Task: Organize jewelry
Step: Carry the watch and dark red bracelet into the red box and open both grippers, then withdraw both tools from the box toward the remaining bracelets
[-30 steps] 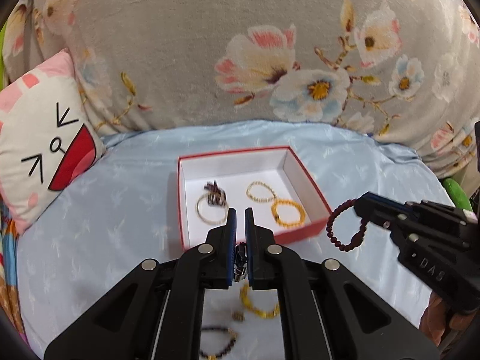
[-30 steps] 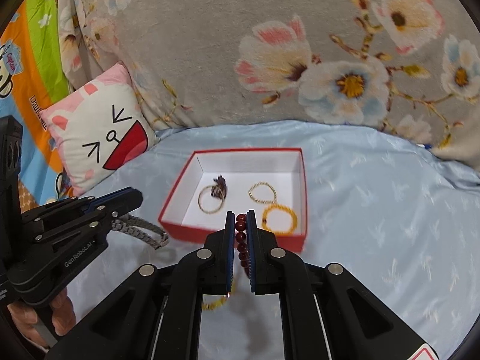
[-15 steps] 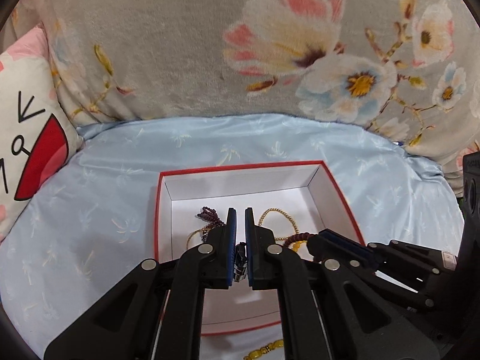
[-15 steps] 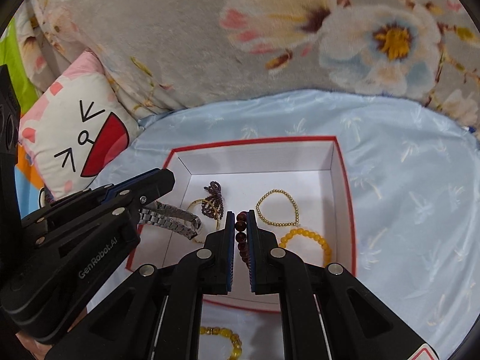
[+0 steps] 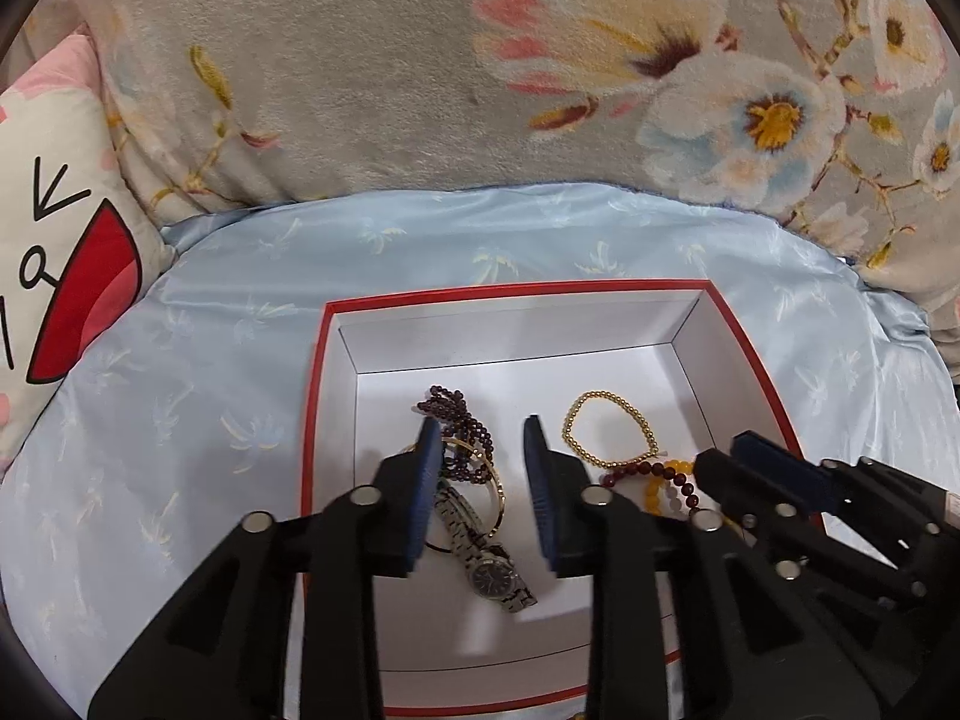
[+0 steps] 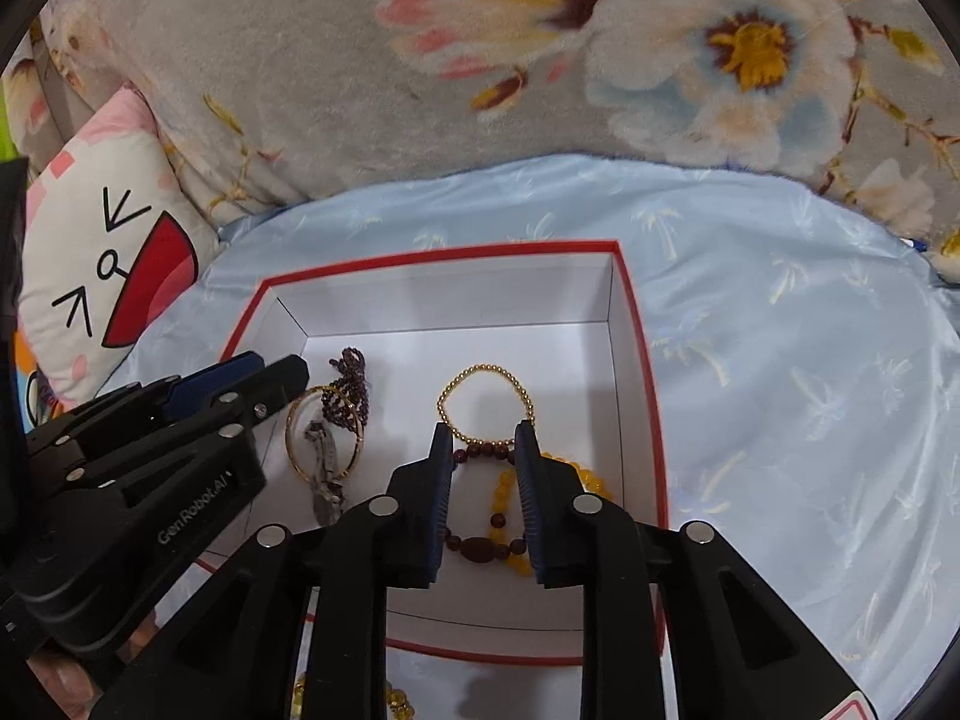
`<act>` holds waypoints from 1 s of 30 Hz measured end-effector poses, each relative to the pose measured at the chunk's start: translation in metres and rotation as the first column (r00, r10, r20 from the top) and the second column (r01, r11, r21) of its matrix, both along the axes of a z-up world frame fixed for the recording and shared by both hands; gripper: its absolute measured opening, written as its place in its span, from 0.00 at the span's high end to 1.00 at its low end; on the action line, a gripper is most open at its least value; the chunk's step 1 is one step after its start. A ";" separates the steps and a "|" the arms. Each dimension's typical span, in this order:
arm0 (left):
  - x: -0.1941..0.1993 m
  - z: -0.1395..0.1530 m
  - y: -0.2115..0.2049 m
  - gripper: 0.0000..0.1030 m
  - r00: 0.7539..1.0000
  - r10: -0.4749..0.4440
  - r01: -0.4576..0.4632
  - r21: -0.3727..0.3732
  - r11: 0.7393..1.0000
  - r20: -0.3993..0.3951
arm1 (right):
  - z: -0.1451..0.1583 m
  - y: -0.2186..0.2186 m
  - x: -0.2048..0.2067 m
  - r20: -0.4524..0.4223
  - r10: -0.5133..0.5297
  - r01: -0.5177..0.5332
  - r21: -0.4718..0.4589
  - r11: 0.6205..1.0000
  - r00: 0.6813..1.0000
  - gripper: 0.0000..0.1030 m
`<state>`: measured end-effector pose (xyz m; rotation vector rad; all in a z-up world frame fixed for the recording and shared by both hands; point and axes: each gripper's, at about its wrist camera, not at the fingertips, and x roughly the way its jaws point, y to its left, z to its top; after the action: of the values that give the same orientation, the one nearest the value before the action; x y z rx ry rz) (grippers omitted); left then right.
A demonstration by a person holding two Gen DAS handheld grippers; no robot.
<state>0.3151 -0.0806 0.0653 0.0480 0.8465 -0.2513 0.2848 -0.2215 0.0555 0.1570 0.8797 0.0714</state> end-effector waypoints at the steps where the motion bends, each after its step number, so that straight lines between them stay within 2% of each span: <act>1: -0.001 0.002 0.001 0.71 1.000 0.003 -0.003 0.002 1.000 0.003 | 0.003 0.000 -0.003 0.007 0.001 -0.001 0.001 1.000 1.000 0.78; 7: -0.021 0.013 0.010 0.69 1.000 0.015 -0.015 0.010 1.000 0.027 | 0.015 0.005 -0.027 0.040 0.017 -0.016 -0.031 0.999 0.999 0.76; 9: -0.031 0.017 0.013 0.66 0.999 0.021 -0.022 0.023 0.999 0.038 | 0.016 0.005 -0.036 0.043 0.019 -0.019 -0.023 1.000 0.999 0.76; 11: -0.041 0.019 0.016 0.57 0.999 0.024 -0.026 0.028 0.999 0.048 | 0.017 0.006 -0.049 0.046 0.022 -0.021 -0.029 0.999 0.999 0.76; 15: -0.066 0.020 0.018 0.57 0.998 0.029 -0.031 0.042 0.999 0.057 | 0.018 0.010 -0.074 0.055 0.015 -0.012 -0.058 0.998 0.998 0.75; 18: -0.085 0.019 0.019 0.57 0.998 0.036 -0.039 0.040 0.998 0.056 | 0.018 0.010 -0.092 0.057 0.016 -0.013 -0.048 0.999 0.998 0.75; 22: -0.107 0.020 0.016 0.57 0.996 0.048 -0.054 0.076 0.996 0.081 | 0.018 0.013 -0.115 0.056 0.015 -0.013 -0.039 0.999 0.998 0.75; 29: -0.137 0.016 0.022 0.56 0.997 0.052 -0.056 0.068 0.996 0.066 | 0.011 0.016 -0.146 0.038 0.012 -0.012 -0.012 1.000 0.999 0.75; 30: -0.141 0.014 0.024 0.56 0.997 0.054 -0.059 0.072 0.996 0.063 | 0.010 0.016 -0.150 0.035 0.014 -0.013 -0.009 1.000 0.999 0.72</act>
<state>0.1743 -0.0571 0.0797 0.1004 0.7946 -0.1645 0.1351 -0.2053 0.0655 0.1411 0.8464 0.0824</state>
